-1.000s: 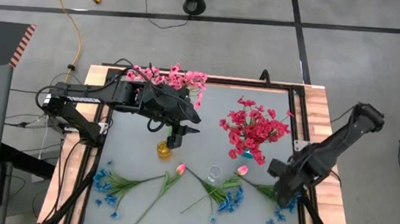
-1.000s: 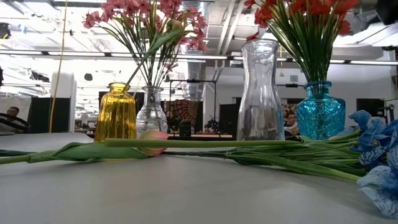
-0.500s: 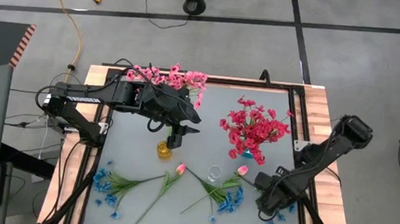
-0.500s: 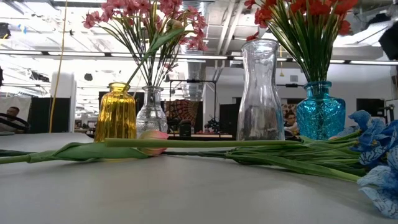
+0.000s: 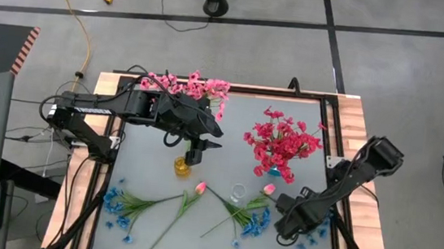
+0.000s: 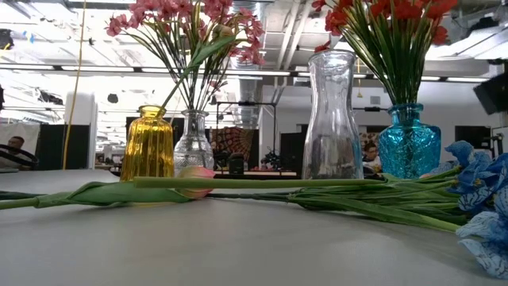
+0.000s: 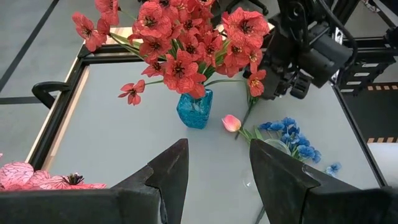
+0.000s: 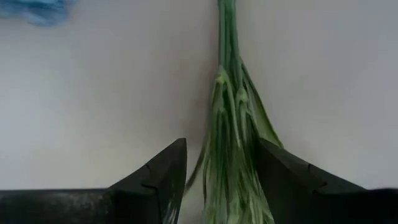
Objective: Sort flowers into vase by color
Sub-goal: Put the right blue flowers into the bottom transparent vase
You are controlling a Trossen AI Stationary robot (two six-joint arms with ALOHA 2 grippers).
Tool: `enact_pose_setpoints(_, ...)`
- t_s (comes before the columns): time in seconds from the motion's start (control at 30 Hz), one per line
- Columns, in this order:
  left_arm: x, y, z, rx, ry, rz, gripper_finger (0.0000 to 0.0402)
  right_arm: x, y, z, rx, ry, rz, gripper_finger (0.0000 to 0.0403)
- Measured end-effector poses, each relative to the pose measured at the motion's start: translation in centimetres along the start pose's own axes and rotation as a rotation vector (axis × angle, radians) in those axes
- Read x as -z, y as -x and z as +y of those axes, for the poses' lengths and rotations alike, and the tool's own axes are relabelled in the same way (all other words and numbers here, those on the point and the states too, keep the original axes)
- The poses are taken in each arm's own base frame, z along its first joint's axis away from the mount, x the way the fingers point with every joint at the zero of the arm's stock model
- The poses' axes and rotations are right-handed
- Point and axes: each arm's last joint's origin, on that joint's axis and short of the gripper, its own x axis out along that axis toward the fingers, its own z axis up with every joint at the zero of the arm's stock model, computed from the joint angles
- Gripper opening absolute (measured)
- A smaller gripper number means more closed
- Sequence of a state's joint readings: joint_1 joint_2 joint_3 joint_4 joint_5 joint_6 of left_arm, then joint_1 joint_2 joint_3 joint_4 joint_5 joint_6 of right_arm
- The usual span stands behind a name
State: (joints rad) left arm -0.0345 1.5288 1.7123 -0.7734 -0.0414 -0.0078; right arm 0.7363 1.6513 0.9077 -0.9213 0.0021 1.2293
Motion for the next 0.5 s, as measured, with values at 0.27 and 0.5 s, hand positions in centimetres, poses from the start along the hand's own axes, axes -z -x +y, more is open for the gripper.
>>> enact_pose_setpoints(0.27,0.00,0.00,0.00,0.000,0.001,0.000,0.0160,-0.03,-0.68,0.44,0.002,0.006,0.042,0.0179)
enact_pose_setpoints(0.5,0.01,-0.01,0.00,0.000,0.002,0.000,0.0160,0.02,-0.39,0.46,-0.033,0.008,0.049,0.0079)
